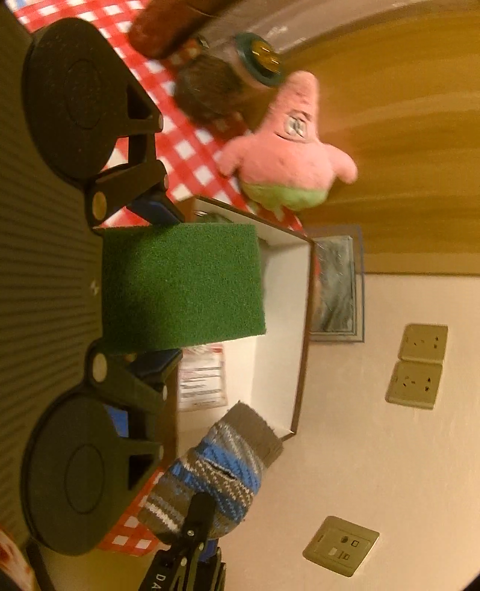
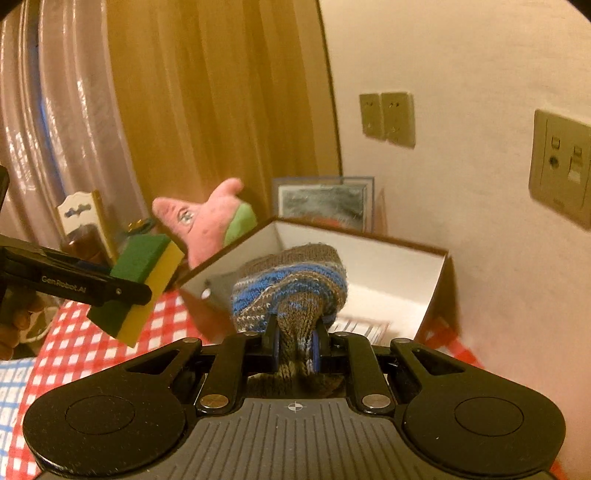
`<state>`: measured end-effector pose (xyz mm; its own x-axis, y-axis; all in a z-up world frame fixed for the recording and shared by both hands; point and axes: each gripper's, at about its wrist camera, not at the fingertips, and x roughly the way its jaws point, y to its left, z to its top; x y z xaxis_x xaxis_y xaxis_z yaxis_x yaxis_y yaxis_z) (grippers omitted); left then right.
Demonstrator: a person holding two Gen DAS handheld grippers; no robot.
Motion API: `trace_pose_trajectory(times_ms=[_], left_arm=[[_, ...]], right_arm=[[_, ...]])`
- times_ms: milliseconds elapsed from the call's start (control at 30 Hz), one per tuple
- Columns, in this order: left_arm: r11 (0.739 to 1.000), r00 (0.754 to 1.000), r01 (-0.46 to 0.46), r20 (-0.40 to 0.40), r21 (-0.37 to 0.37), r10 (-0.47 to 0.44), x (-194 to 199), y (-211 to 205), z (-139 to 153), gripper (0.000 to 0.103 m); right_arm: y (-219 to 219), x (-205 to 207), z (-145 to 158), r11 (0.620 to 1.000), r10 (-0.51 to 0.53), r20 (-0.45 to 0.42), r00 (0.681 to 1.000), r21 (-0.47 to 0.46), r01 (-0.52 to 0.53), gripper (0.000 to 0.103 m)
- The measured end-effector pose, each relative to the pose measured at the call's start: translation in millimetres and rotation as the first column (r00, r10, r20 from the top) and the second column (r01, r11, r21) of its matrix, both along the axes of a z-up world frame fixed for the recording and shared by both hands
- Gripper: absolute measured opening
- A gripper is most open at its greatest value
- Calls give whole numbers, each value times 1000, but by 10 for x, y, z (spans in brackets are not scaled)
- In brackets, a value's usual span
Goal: Organize soft objects
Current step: 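Carry the sponge and sock into the box and open both tools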
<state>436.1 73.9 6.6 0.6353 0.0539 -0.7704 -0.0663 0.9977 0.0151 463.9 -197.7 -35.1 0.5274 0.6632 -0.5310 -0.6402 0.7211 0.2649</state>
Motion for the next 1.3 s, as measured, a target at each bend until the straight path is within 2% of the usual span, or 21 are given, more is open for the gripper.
trace_pose_trajectory(times_ms=[300,700,1133,1300], left_arm=[[998,998,56,-11,22,-56,581,-144,-79,69],[994,995,84,-68,63,-80,1287,-225,-417,69],[991,987,112,-120,71,-103,1755,-292,-756,69],[992,987,114,-118,62,-106,1883,-285,-841,69]], right_arm=[[83,473,-29,998,-52,15,999,-24,52,16],[264,929,-257,995,-56,4,998,-81,56,16],[341,1298,-538,991,-66,-35,997,-118,61,16],[362,1386,-604,990,-68,-44,997,-124,63,16]])
